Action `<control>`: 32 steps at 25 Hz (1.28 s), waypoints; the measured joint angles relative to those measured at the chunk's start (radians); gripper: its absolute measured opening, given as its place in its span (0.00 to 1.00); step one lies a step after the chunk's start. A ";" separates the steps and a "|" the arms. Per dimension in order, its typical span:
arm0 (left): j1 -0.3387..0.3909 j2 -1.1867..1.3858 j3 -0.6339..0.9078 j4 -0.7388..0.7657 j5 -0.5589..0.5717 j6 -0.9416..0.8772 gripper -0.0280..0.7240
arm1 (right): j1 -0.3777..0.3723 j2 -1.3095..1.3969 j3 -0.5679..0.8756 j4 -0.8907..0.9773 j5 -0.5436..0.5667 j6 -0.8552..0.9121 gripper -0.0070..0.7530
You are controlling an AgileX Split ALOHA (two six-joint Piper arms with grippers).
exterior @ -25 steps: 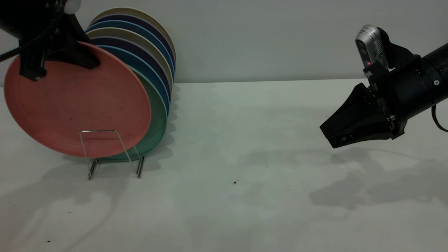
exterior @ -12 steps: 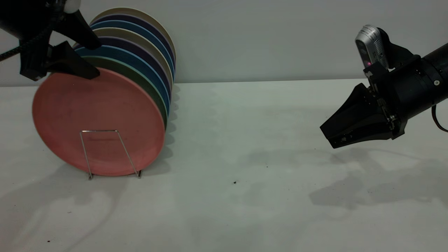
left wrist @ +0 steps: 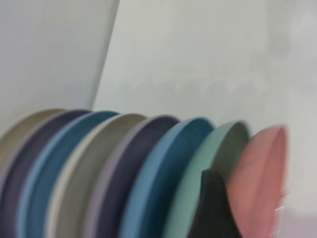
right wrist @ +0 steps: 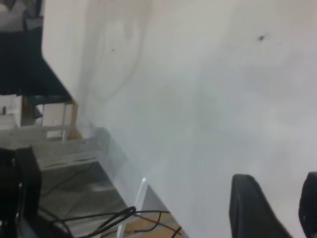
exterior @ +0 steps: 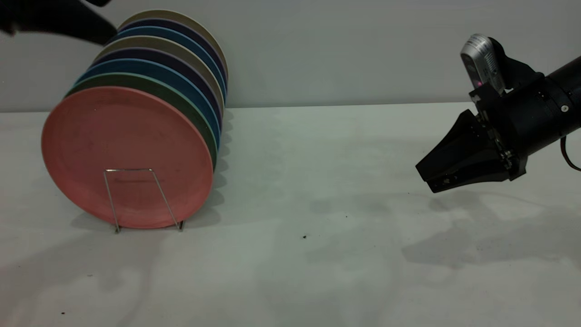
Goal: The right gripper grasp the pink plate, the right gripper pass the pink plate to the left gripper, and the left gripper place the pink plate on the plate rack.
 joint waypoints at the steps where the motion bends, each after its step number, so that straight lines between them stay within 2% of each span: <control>1: 0.000 -0.011 0.000 0.001 0.013 -0.097 0.79 | 0.000 0.000 0.000 -0.006 -0.017 0.010 0.36; 5: 0.000 -0.025 0.000 0.093 0.035 -0.535 0.79 | 0.000 -0.028 -0.002 -0.143 -0.133 0.120 0.36; 10: 0.000 -0.025 0.000 0.437 0.115 -1.154 0.79 | 0.000 -0.112 -0.028 -0.488 -0.226 0.451 0.36; 13: 0.000 -0.025 0.000 0.663 0.171 -1.472 0.79 | 0.000 -0.179 -0.031 -0.625 -0.212 0.594 0.36; 16: 0.000 -0.025 0.000 0.847 0.242 -1.698 0.79 | 0.000 -0.239 -0.031 -0.685 -0.112 0.648 0.36; 19: 0.000 -0.025 0.000 0.931 0.303 -1.780 0.79 | 0.000 -0.286 -0.031 -0.729 -0.017 0.676 0.36; 24: 0.000 -0.025 0.000 0.906 0.339 -1.774 0.79 | 0.006 -0.383 -0.031 -0.833 0.069 0.767 0.36; 32: 0.000 -0.081 0.008 0.819 0.349 -1.673 0.79 | 0.074 -0.600 -0.008 -1.027 0.095 0.914 0.36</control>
